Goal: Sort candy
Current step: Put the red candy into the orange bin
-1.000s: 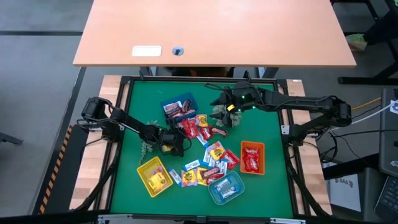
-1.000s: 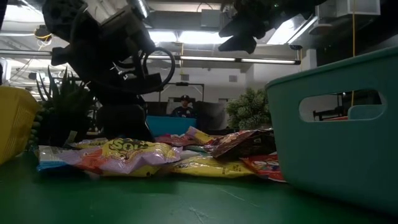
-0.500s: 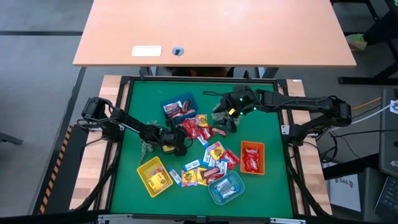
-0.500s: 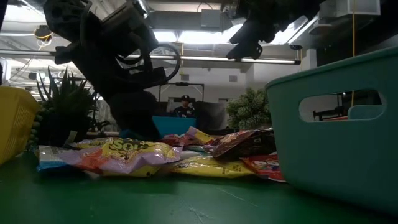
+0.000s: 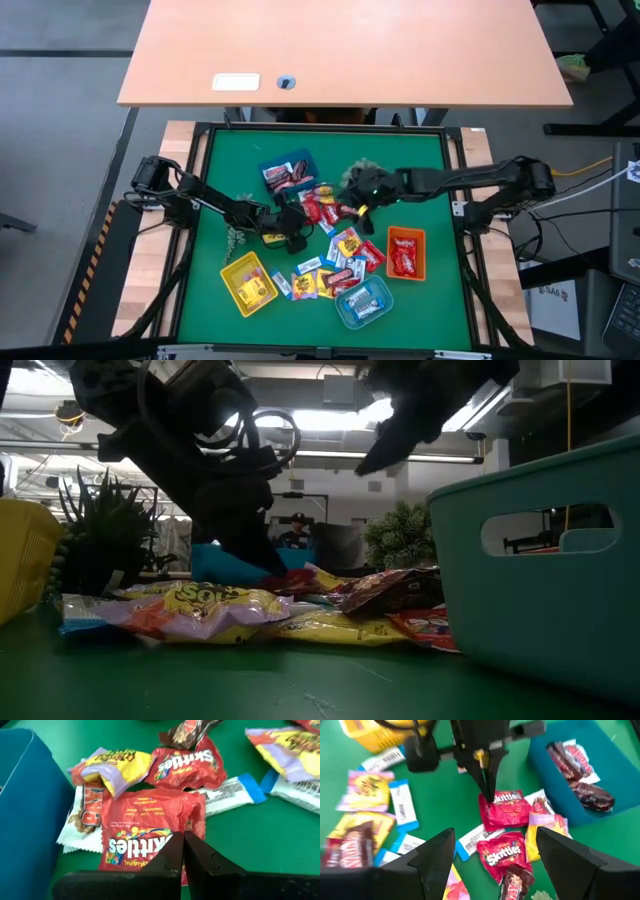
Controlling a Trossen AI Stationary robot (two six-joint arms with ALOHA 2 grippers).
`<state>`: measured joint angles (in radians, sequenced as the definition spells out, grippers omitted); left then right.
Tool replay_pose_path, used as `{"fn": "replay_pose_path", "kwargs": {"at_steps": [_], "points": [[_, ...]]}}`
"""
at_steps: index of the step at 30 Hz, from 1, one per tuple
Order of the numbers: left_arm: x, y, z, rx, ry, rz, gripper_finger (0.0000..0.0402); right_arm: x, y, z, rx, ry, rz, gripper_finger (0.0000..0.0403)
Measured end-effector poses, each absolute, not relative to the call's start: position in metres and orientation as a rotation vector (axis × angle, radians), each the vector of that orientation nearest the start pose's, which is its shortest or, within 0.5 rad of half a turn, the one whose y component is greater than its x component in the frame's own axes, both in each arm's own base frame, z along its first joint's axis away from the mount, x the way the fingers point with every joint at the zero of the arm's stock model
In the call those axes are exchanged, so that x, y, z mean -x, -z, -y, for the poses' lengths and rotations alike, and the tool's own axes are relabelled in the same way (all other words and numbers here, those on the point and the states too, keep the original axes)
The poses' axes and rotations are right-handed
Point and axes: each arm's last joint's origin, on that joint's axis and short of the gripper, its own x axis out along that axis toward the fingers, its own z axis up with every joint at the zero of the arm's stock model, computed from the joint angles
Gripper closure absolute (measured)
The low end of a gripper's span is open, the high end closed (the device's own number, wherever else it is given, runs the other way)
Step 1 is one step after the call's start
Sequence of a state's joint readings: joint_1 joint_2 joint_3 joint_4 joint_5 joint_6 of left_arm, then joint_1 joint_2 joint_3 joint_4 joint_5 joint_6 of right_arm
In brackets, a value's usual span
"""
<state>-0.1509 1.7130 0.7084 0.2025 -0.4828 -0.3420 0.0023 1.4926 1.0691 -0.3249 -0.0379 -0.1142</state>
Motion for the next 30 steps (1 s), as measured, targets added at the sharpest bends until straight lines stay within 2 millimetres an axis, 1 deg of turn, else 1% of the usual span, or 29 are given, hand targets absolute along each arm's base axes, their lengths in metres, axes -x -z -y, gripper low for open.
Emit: {"fn": "replay_pose_path", "kwargs": {"at_steps": [5,8,11,14,17,20,22,27,30], "points": [[-0.303,-0.123,0.033,0.096,-0.444,-0.692,0.0401,-0.338,-0.227,-0.009,0.125,-0.057,-0.775,0.0123],[-0.303,-0.123,0.032,0.096,-0.444,-0.692,0.0401,-0.350,-0.210,-0.009,0.125,-0.055,-0.776,0.0123],[-0.303,-0.123,0.032,0.095,-0.444,-0.693,0.0401,-0.359,-0.194,-0.009,0.125,-0.055,-0.786,0.0123],[-0.303,-0.123,0.033,0.094,-0.435,-0.696,0.0401,-0.364,-0.184,-0.009,0.125,-0.055,-0.798,0.0123],[-0.304,-0.123,0.033,0.103,-0.414,-0.700,0.0401,-0.365,-0.179,-0.009,0.125,-0.056,-0.808,0.0123],[-0.304,-0.123,0.034,0.109,-0.378,-0.705,0.0400,-0.366,-0.179,-0.009,0.129,-0.057,-0.801,0.0123],[-0.305,-0.124,0.035,0.115,-0.366,-0.704,0.0391,-0.366,-0.179,-0.009,0.131,-0.058,-0.802,0.0123],[-0.305,-0.125,0.034,0.113,-0.377,-0.686,0.0339,-0.366,-0.180,-0.009,0.132,-0.058,-0.794,0.0123],[-0.305,-0.125,0.033,0.069,-0.398,-0.684,0.0302,-0.366,-0.180,-0.009,0.132,-0.058,-0.792,0.0123]]}}
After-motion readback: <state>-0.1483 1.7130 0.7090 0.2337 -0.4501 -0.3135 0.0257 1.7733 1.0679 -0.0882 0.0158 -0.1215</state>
